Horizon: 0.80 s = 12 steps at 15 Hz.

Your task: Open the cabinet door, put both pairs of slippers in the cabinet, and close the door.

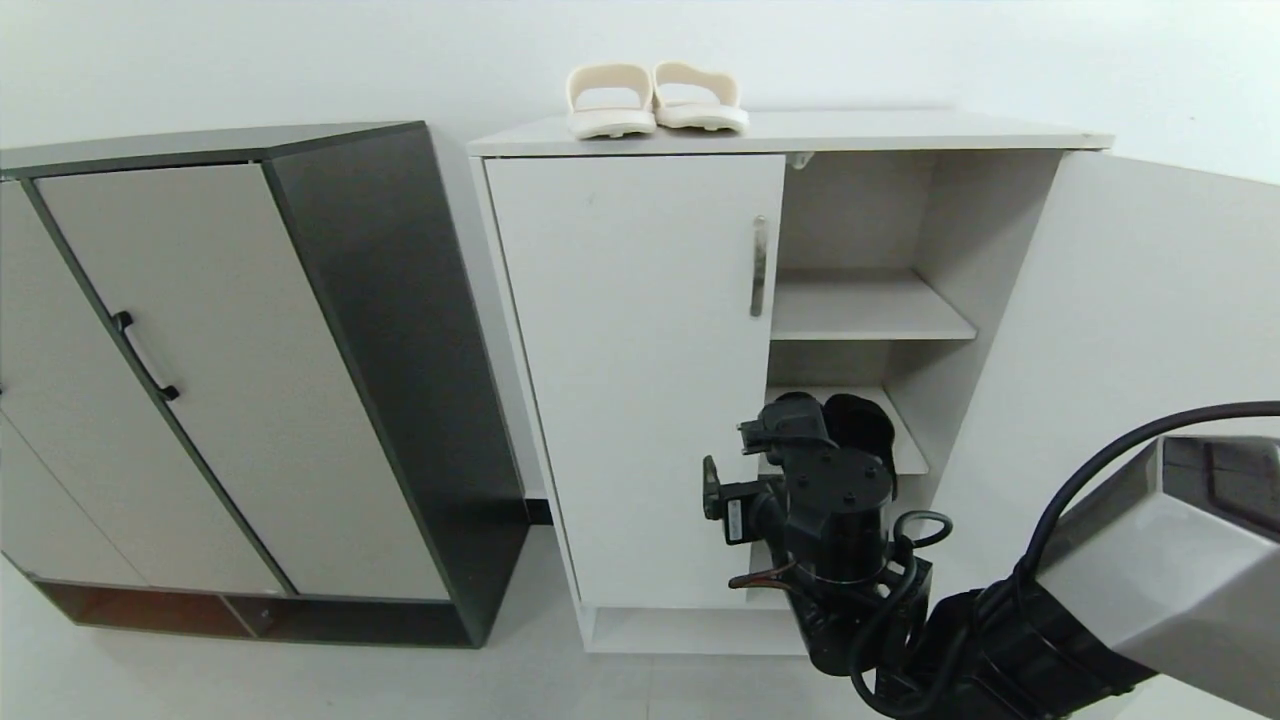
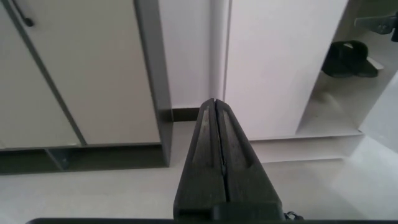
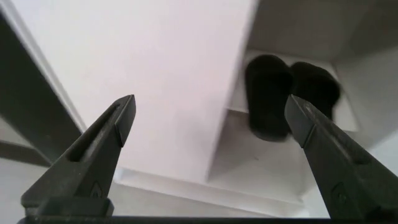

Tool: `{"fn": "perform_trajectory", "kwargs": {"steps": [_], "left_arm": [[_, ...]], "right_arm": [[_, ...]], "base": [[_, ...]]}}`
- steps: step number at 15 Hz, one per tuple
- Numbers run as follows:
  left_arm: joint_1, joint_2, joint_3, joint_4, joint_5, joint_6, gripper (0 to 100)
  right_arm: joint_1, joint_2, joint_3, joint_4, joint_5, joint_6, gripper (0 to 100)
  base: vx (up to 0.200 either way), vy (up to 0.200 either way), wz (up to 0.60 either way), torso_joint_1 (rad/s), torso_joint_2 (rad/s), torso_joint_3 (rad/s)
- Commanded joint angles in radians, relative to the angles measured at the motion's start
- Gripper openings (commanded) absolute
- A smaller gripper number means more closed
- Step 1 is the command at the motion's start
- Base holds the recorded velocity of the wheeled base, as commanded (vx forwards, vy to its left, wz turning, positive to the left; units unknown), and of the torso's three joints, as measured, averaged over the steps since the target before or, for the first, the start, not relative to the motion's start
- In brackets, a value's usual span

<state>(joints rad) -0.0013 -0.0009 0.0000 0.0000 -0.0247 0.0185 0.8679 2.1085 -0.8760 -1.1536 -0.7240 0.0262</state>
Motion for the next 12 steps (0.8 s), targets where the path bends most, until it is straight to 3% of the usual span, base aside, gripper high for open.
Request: {"fn": "perform_trajectory", "kwargs": {"steps": [1, 3, 12], "left_arm": [[0.0, 0.001, 0.0, 0.0, 0.0, 0.0, 0], [0.0, 0.001, 0.0, 0.0, 0.0, 0.0, 0], [0.0, 0.001, 0.0, 0.0, 0.0, -0.002, 0]], "right_arm": [[-0.001, 0.002, 0.0, -0.003, 0.0, 0.0, 100], [-0.003, 0.002, 0.0, -0.003, 0.0, 0.0, 100], [-0.026, 0.001, 0.038, -0.058, 0.051, -0.032, 100]], "base": [[0.0, 0.2, 0.0, -0.002, 0.01, 0.002], [0.0, 0.2, 0.0, -0.002, 0.0, 0.0], [0.0, 0.0, 0.0, 0.0, 0.0, 0.0]]}}
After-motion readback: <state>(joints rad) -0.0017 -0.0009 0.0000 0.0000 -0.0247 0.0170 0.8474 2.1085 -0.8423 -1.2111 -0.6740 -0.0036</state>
